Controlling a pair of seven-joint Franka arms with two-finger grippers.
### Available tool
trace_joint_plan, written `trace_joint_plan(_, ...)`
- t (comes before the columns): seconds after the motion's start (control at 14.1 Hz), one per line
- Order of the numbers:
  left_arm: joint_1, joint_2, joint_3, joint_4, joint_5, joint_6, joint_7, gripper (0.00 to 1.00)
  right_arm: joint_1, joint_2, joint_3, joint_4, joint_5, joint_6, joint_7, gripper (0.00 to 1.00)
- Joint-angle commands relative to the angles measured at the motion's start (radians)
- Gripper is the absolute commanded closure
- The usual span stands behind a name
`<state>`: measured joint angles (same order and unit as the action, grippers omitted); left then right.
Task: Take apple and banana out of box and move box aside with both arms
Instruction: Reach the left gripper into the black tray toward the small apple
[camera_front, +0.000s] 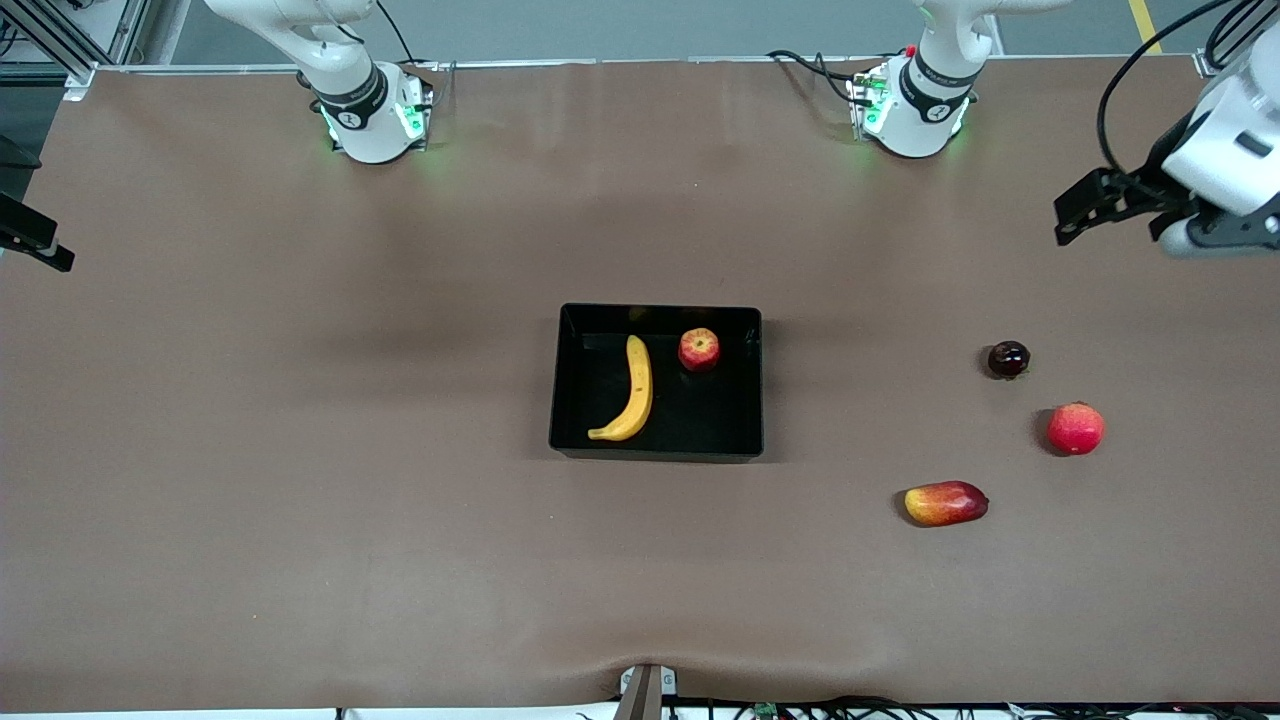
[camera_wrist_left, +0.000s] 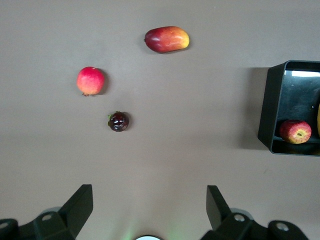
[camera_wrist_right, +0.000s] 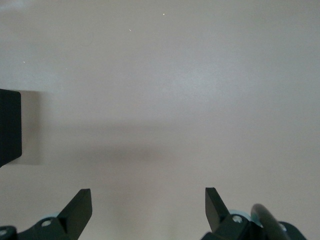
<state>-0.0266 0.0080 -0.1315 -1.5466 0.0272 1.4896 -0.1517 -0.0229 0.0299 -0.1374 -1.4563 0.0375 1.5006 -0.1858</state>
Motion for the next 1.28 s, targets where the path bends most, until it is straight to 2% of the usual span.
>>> trace_joint_plan(0.0,-0.068,0.142,-0.048,0.066,0.014,0.000,-0.143,0.00,-0.017,-0.001,0.012,0.011,-0.007,-0.010,0.000,0.00)
trace_joint_plan(0.28,-0.220,0.283,-0.065,0.025,0.007,0.248,-0.438,0.00,-0.017,-0.001,0.012,0.011,-0.005,-0.008,0.000,0.00)
trace_joint_plan(0.64,-0.419,0.466,-0.065,0.020,0.017,0.501,-0.692,0.00,-0.022,0.001,0.010,0.011,-0.007,-0.008,0.000,0.00)
trace_joint_plan(0.78,-0.475,0.533,-0.059,0.016,0.020,0.553,-0.738,0.00,-0.022,0.001,0.012,0.011,-0.005,-0.008,0.000,0.00)
trace_joint_plan(1.21,-0.526,0.674,-0.062,-0.009,0.062,0.572,-0.747,0.00,-0.022,0.001,0.012,0.011,-0.004,-0.007,0.000,0.00)
